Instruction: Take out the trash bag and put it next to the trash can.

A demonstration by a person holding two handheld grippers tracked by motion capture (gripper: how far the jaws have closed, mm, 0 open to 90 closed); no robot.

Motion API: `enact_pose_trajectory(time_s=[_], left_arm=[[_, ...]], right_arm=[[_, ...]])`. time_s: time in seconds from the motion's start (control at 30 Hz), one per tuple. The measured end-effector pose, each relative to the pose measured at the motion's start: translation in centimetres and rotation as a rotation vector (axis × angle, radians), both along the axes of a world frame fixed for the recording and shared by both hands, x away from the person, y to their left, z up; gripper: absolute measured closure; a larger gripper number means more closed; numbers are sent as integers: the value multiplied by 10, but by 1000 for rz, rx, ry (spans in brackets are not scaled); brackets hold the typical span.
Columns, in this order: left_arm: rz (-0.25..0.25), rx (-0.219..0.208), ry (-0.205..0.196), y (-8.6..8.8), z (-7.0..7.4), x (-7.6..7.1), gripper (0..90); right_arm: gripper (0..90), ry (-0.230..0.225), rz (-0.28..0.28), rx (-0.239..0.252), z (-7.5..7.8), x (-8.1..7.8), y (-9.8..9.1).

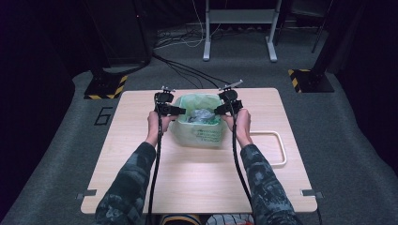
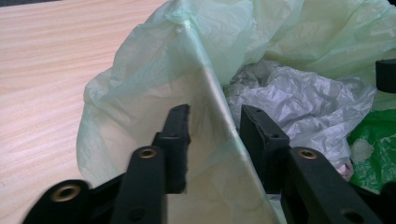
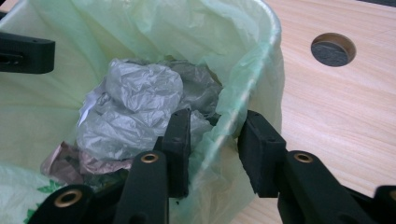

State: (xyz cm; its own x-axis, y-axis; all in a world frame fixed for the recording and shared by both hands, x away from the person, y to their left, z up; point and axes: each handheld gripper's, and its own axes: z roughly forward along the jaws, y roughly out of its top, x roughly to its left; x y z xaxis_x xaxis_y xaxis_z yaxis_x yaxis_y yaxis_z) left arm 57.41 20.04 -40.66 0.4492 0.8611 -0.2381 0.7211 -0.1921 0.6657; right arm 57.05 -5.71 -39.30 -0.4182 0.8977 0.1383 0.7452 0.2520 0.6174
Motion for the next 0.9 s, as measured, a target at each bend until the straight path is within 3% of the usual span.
enact_pose_trajectory(time_s=[0.07,0.47,0.6,0.9], left_arm=[[2,-2,-5,-2,0,-2,691],[24,105,-99,-11,16,-10,727],[31,112,-117,-11,20,-12,769],[45,111,-157,-12,23,-15,823]], right_arm=[[669,-11,-5,-10,1,-1,1],[735,-66,-34,-27,8,-5,1],[736,-80,-46,-22,10,-6,1],[831,-122,-49,-28,17,-10,0]])
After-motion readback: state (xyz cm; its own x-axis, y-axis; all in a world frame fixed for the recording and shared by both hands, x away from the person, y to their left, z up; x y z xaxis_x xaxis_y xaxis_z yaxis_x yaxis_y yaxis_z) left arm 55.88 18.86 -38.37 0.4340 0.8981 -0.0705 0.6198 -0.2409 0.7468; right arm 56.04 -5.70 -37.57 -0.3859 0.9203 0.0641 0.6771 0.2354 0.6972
